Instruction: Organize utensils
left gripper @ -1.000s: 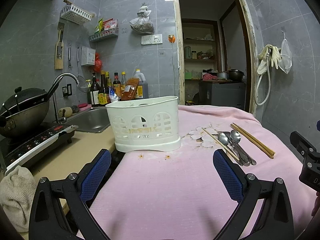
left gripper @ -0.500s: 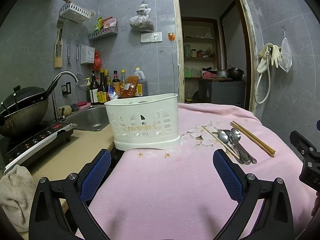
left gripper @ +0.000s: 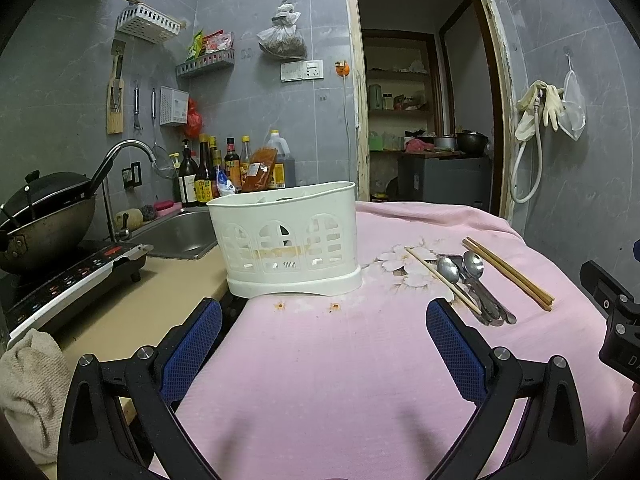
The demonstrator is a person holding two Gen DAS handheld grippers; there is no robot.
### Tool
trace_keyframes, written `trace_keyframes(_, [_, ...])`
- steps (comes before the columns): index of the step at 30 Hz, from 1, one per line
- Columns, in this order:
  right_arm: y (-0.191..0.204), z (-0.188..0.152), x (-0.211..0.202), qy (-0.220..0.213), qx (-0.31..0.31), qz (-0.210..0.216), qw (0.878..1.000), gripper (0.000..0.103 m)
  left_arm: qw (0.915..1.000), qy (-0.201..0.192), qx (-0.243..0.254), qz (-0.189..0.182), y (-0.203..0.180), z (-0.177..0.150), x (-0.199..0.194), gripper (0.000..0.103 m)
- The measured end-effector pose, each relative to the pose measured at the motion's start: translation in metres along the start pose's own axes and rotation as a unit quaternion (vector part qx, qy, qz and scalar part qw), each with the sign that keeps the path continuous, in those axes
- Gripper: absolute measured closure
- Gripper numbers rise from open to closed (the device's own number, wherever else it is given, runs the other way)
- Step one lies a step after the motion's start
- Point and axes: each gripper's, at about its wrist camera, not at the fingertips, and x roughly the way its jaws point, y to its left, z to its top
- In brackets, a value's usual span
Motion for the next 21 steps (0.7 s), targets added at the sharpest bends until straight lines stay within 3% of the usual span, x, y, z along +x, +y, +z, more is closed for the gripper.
trace_keyframes(10, [-0.013, 0.001, 0.011, 0.015, 0.015, 0.015, 1.000, 0.000, 0.9996, 0.025, 0.008, 0.004, -0.004, 0.007, 0.013, 0.003])
trace_keyframes(21, [-0.046, 0.015, 0.044, 0.038, 0.012, 0.070, 0.997, 0.000, 0.9984, 0.039, 0.040, 0.007, -0.020, 0.032, 0.039, 0.003])
